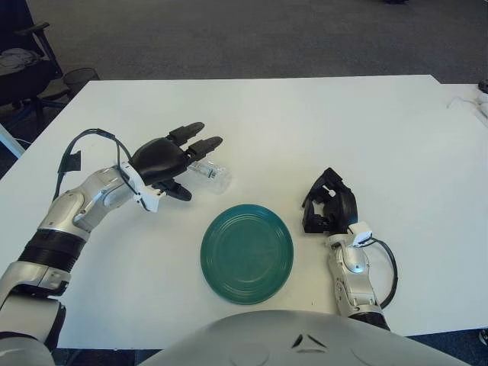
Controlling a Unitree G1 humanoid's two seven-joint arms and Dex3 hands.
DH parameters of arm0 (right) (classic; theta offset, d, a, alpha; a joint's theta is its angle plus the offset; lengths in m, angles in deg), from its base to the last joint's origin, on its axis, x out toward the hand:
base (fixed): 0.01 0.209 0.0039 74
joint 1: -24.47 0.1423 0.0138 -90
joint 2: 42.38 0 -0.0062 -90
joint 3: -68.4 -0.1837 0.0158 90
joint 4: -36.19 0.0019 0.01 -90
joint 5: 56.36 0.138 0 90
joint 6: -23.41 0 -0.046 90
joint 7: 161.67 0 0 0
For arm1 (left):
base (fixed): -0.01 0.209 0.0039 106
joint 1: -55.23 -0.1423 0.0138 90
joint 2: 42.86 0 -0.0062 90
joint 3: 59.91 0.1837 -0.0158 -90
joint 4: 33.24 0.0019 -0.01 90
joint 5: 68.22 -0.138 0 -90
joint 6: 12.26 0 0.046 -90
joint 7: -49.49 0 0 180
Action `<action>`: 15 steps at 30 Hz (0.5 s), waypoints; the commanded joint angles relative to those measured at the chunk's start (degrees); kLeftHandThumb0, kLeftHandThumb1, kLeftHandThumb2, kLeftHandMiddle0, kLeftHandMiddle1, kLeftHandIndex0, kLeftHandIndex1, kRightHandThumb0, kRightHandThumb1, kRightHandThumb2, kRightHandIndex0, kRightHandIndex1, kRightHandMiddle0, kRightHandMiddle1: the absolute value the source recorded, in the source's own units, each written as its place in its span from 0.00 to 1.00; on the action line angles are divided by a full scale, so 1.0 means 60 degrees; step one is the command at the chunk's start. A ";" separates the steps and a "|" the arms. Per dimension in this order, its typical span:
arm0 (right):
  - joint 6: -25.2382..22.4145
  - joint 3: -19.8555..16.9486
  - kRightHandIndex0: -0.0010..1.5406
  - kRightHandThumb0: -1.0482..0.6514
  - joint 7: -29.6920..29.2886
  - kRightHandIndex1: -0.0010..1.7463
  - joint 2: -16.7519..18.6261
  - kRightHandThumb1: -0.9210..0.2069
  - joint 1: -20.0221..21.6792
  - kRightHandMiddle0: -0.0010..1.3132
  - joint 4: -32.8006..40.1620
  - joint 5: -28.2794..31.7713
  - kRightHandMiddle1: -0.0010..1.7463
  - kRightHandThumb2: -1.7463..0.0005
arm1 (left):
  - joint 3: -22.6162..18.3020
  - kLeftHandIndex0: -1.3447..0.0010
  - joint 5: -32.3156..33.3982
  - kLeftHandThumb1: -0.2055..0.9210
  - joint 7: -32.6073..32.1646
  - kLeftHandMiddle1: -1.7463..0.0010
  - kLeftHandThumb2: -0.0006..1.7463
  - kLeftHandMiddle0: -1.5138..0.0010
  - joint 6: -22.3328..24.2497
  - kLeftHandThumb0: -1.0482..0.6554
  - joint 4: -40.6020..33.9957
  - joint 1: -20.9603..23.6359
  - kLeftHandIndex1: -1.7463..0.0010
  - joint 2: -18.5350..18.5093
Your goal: Put the bottle into the plate.
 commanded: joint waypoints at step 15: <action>-0.0591 -0.0094 0.58 0.62 -0.0072 0.92 0.0177 0.81 -0.0550 0.47 -0.1230 0.0087 1.00 0.07 | 0.0716 1.00 -0.0856 0.66 -0.0698 0.99 0.32 0.96 0.0247 0.09 0.1250 0.0848 0.85 -0.0049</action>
